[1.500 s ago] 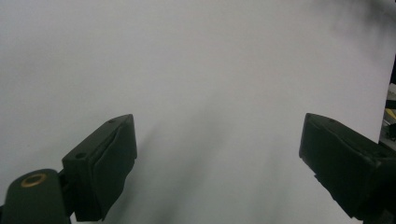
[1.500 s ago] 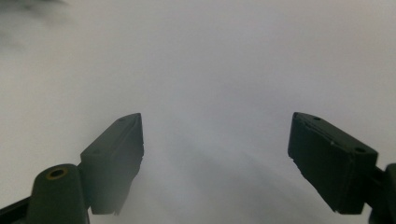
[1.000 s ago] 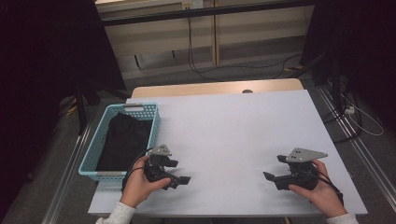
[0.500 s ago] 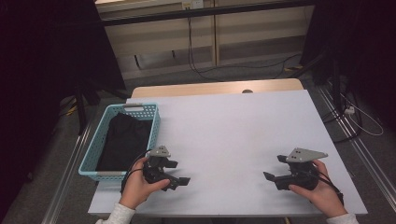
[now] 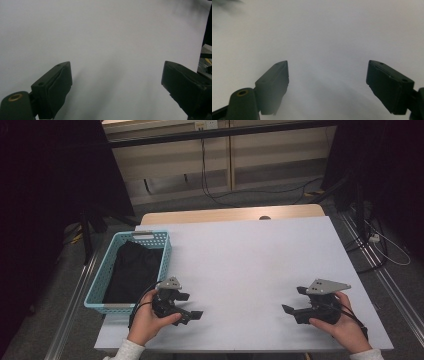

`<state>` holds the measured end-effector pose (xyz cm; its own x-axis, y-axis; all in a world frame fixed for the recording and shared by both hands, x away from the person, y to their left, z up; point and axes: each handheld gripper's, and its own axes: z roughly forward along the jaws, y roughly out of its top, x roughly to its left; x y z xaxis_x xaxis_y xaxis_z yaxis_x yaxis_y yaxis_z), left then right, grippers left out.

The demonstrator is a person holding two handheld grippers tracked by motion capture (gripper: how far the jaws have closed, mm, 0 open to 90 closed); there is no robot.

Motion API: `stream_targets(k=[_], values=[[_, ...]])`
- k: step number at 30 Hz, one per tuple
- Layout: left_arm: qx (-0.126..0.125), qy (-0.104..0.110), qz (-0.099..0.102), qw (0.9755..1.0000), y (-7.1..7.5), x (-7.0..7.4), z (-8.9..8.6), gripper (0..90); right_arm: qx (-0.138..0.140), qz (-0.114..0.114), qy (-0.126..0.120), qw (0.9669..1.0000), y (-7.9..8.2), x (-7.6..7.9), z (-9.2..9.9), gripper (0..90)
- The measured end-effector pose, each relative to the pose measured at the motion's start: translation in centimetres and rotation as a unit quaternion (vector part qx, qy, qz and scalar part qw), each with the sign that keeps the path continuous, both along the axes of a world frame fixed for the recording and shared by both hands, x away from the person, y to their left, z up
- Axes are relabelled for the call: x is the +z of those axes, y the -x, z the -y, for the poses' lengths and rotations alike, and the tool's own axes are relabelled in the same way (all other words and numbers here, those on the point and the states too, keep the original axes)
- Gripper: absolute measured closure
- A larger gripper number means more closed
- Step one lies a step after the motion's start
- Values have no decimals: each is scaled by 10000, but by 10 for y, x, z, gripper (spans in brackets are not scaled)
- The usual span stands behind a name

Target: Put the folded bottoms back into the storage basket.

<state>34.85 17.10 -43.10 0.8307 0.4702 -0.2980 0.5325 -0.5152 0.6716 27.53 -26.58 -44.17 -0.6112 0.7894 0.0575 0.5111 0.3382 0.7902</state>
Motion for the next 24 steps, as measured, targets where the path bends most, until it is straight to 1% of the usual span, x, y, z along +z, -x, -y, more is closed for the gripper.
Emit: stream_targets(k=[16,24], values=[[20,39,7,10000,2,-1,-3,97,5,-5,-1,10000,0,0,0,181],[16,20,7,10000,2,-2,-3,95,13,-4,-3,10000,0,-1,0,181]])
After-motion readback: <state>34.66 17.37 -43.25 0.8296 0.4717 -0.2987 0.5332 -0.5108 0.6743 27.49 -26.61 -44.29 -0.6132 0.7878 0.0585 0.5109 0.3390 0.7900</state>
